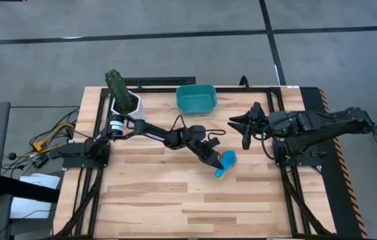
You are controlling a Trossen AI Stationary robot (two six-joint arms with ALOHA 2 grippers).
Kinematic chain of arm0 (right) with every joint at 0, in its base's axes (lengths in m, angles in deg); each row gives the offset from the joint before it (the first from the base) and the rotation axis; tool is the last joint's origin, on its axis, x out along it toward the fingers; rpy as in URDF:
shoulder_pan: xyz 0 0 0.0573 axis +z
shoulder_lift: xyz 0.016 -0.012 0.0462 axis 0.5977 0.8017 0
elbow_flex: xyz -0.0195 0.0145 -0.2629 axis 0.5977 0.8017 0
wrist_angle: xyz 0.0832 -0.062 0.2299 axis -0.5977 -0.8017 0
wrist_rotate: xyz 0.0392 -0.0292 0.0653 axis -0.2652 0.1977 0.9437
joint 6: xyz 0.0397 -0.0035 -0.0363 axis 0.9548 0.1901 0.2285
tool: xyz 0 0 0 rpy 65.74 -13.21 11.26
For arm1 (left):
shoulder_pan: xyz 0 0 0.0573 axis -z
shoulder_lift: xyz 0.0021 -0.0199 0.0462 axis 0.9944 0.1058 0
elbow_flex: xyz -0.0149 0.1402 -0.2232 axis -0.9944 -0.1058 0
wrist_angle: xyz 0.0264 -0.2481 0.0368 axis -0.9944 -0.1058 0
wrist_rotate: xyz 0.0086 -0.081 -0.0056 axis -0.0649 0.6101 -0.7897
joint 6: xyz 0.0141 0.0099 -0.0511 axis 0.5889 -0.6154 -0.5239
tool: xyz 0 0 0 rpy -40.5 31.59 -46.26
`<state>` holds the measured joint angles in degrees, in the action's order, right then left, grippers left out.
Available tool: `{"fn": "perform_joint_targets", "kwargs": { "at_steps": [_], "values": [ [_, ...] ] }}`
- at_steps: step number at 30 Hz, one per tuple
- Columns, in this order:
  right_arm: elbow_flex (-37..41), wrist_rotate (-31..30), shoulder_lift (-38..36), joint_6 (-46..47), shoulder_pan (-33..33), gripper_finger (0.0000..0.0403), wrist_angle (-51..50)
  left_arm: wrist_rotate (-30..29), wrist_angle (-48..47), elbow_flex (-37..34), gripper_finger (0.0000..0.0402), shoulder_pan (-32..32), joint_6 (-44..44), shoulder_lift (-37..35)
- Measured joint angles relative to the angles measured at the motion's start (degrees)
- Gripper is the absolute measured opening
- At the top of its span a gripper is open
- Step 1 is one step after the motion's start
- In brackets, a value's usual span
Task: Nest measuring cups in basket
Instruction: Stack the light blue measuring cup into the green measuring cup
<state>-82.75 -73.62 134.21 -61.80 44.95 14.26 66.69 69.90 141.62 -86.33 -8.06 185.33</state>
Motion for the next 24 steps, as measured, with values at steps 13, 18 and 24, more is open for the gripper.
{"fn": "perform_joint_targets", "kwargs": {
  "at_steps": [13, 18, 24],
  "values": [
    [0.00, 0.00, 0.00, -0.02, 0.02, 0.0118, -0.63, 2.87, -0.76, 0.00, 0.0069, -0.12, -0.17, 0.00],
    [0.00, 0.01, 0.00, 0.34, 0.02, 0.0118, -1.64, 5.05, -0.59, 0.00, 0.0089, -0.02, 0.59, -0.08],
    [0.00, 0.00, 0.00, 0.92, 0.02, 0.0118, -2.40, 6.80, -0.89, -0.04, 0.0110, 0.09, 3.27, -0.61]
  ]
}}
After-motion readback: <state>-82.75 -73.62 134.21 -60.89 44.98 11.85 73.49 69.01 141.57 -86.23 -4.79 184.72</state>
